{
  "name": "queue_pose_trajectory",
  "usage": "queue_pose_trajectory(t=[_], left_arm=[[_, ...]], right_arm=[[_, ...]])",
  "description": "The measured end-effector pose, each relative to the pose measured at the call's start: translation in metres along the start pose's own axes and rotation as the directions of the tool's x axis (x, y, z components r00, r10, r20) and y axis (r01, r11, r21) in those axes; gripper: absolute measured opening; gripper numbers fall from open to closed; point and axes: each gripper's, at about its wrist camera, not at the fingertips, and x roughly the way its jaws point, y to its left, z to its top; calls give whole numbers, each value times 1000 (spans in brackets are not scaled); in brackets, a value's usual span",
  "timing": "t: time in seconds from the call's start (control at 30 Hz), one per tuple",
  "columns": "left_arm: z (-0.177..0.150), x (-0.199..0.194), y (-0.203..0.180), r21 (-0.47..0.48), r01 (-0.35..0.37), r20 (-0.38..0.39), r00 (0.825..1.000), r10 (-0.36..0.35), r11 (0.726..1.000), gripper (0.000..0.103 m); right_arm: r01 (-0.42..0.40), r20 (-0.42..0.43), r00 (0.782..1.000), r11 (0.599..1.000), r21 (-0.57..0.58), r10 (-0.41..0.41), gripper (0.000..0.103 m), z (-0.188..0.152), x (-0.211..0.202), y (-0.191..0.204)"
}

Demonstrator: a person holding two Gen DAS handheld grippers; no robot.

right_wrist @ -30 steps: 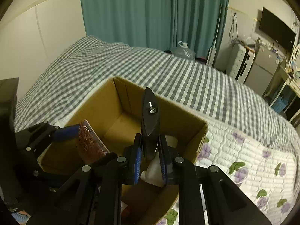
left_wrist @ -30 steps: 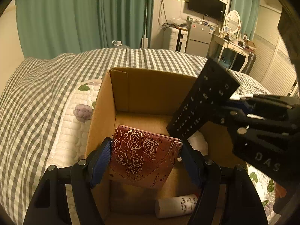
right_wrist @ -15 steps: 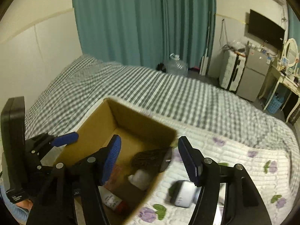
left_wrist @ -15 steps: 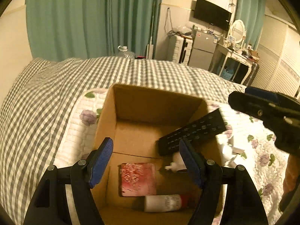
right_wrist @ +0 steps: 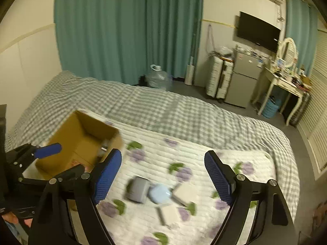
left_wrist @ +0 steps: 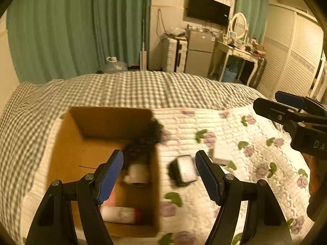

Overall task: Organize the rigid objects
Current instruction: 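Move both tools back toward the chargers and power bank, then grasp the black power bank with the left tool while the right tool grasps the white USB charger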

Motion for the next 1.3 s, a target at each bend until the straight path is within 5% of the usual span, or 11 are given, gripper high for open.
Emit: queue_pose_trajectory(t=[0.37,0.6,0.8,0.9,1.3], left_arm=[[-26,64,-70,55,25,-136,991,-17,998,76],[-49,117,-80,76,-54,-217,974,70,996,73],[-61,145,-77,72,-93,-241,965,107,993,72],[-62,152,-72,75,-141,-242,958,155,987,46],[-64,166,-56,62,-125,-269,953,137,990,45]], right_arm=[[36,-126,991,999,-11,-37,83,-50,41,-66],[-23,-212,977,999,-45,13,83,-74,88,-83],[-108,-299,953,977,-182,50,83,-87,126,-65],[-130,-344,938,967,-220,48,71,-91,144,-60],[-268,-462,875,937,-222,141,64,-103,193,-52]])
